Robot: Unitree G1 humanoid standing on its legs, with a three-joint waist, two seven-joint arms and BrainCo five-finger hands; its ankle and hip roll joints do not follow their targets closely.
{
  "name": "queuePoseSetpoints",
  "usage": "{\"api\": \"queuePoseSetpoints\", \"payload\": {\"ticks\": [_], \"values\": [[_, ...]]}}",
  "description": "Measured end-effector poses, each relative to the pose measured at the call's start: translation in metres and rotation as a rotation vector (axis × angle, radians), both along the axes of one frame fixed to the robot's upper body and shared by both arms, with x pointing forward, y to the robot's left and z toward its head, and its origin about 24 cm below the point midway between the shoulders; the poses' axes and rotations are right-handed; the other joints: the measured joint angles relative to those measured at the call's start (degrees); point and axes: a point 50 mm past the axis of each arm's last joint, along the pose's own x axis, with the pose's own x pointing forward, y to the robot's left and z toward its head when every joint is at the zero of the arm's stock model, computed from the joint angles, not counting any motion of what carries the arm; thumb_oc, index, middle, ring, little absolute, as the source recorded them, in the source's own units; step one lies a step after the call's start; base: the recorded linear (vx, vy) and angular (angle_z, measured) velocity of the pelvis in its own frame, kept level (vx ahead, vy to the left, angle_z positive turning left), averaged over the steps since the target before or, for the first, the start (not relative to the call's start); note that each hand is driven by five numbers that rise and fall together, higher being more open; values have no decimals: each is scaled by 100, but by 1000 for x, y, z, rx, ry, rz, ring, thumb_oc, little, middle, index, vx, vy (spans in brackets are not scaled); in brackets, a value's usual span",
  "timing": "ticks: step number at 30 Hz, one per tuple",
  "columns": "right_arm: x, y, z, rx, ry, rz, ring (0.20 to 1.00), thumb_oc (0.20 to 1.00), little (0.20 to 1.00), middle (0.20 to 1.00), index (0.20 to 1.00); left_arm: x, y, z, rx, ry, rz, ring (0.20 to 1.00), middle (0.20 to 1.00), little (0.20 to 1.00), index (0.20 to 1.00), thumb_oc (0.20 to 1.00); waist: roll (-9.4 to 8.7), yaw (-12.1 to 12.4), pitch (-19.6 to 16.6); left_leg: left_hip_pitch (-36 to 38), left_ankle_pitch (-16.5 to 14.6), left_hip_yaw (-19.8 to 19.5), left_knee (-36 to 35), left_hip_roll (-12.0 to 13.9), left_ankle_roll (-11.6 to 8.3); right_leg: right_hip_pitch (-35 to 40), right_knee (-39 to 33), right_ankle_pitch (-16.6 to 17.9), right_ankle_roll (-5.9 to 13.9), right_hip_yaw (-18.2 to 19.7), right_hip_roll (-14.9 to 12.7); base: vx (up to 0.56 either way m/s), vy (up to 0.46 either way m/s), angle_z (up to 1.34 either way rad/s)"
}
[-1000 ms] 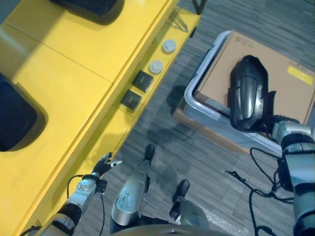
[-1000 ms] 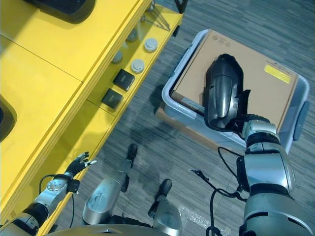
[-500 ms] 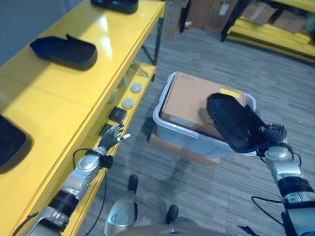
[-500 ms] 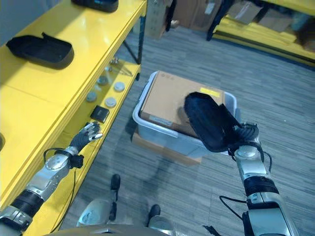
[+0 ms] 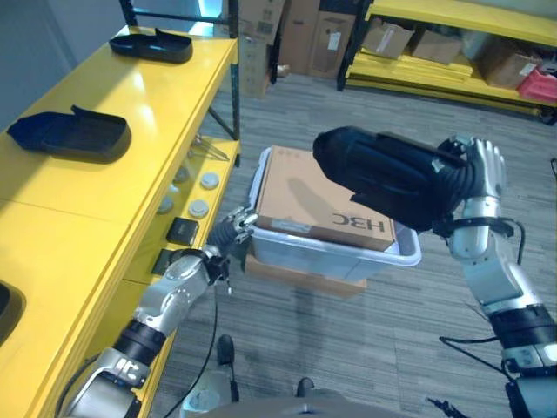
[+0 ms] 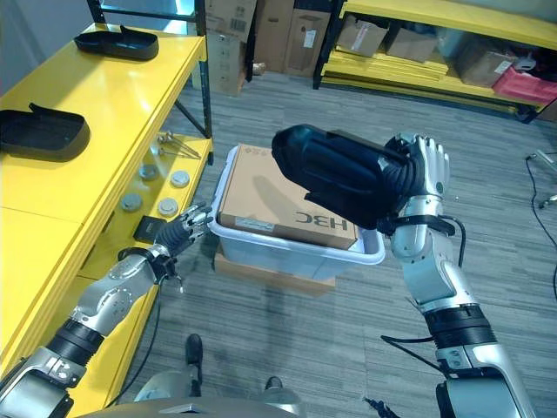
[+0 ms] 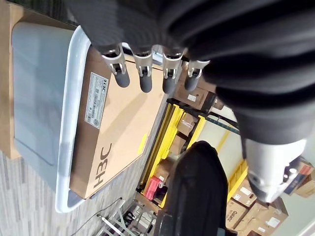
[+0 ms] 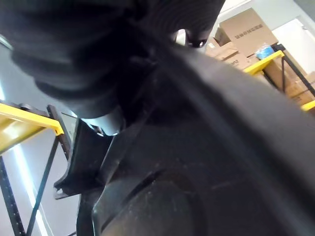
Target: Move parts from the plastic box to the shelf.
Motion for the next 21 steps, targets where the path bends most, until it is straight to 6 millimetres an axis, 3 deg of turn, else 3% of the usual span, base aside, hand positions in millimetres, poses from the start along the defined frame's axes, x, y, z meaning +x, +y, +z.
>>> {"api": "queuePoseSetpoints", "payload": {"ticks": [7,14,21], "values": [[-6,23,27,-73,-172,129,200,200,200,200,200,-3,-18,-1,-118,51,-16,1000,1000,1000,1000,1000,122,-31,-79,14,-20,19,-28,4,-6,1,0,-42,-15,-1,1,-1,-2,-2],[-1,77,16,-25,-177,360,200,200,200,200,200,-7,-52,14,-235,55,-103,1000,1000,1000,1000,1000,156,-47,-101,13,-24,10,1,-4,-7,2,1,-50,-18,-4,-2,0,0,0],[0,101,1,16,-131,460,200,200,200,200,200,-2,-56,24,-247,17,-88,1000,1000,1000,1000,1000,157,27,-101,13,-15,-7,2,-10,-17,12,1,-61,-10,-7,-6,0,0,0]]}}
